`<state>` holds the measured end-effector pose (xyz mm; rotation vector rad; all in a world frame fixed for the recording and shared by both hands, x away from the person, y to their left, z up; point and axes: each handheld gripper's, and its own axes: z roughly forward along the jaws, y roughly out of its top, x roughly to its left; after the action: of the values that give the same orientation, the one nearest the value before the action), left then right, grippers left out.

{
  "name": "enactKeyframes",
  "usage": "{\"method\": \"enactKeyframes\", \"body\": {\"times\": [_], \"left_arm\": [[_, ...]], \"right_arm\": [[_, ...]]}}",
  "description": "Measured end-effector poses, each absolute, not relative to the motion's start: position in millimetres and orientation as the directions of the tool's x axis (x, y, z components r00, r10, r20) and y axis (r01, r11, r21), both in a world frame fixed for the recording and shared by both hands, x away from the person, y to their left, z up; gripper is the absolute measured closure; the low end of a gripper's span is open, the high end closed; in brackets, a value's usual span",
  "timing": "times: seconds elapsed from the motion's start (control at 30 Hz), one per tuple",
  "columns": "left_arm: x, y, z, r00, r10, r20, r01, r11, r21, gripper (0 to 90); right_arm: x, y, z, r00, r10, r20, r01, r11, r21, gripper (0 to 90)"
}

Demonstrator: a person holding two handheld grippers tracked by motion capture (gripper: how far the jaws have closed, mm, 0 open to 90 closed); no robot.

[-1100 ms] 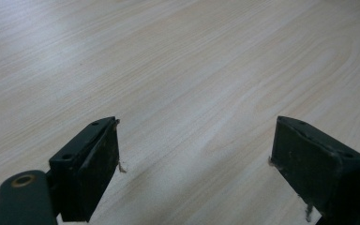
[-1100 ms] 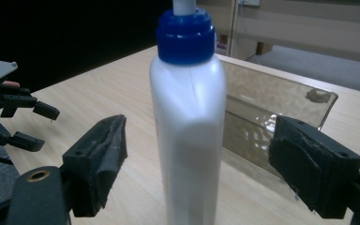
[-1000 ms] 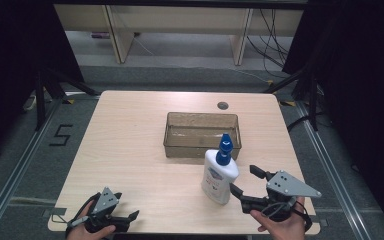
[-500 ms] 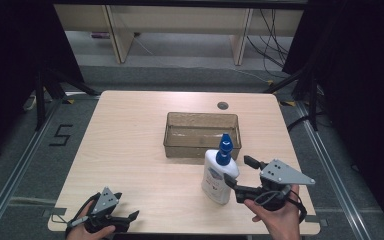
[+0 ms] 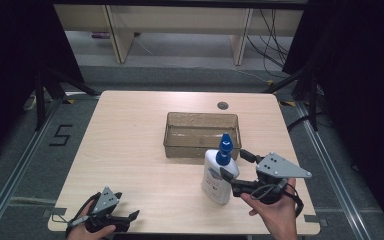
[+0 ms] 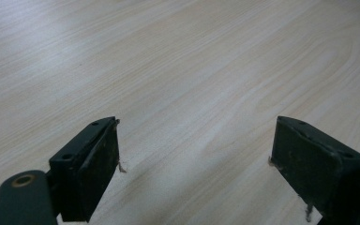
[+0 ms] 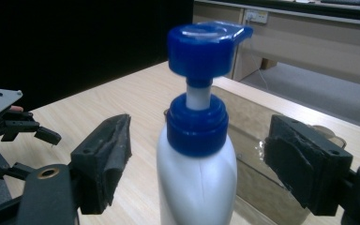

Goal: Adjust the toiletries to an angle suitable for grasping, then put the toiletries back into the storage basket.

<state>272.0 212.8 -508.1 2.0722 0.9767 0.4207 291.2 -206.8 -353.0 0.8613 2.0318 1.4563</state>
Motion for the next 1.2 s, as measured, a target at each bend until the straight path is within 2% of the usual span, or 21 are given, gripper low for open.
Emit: {"method": "enactKeyframes", "body": {"times": [0.23, 0.57, 0.67, 0.8, 1.03, 1.07, 1.2], "left_arm": [[274, 215, -508, 0.651, 0.759, 0.004, 0.493, -0.428, 0.757, 14.9], [271, 212, -507, 0.651, 0.758, -0.031, 0.502, -0.400, 0.767, 14.9], [273, 214, -507, 0.651, 0.759, -0.012, 0.502, -0.419, 0.756, 14.9], [272, 213, -507, 0.658, 0.753, -0.006, 0.497, -0.428, 0.755, 14.9], [271, 213, -506, 0.651, 0.759, -0.009, 0.493, -0.414, 0.765, 14.9], [271, 212, -507, 0.655, 0.755, -0.029, 0.491, -0.397, 0.775, 14.9], [269, 212, -506, 0.658, 0.753, -0.018, 0.495, -0.415, 0.763, 14.9]], "right_arm": [[299, -202, -353, -0.692, 0.721, -0.024, 0.216, 0.239, 0.947, 26.1], [309, -196, -355, -0.708, 0.707, -0.016, 0.222, 0.244, 0.944, 30.5], [312, -193, -355, -0.713, 0.701, 0.008, 0.237, 0.231, 0.944, 31.6], [317, -191, -354, -0.715, 0.699, -0.013, 0.215, 0.237, 0.947, 33.6], [322, -187, -356, -0.729, 0.684, -0.009, 0.213, 0.240, 0.947, 39.8], [323, -187, -355, -0.734, 0.679, -0.007, 0.210, 0.237, 0.949, 43.2], [324, -186, -356, -0.744, 0.668, -0.009, 0.201, 0.236, 0.951, 48.2]]}}
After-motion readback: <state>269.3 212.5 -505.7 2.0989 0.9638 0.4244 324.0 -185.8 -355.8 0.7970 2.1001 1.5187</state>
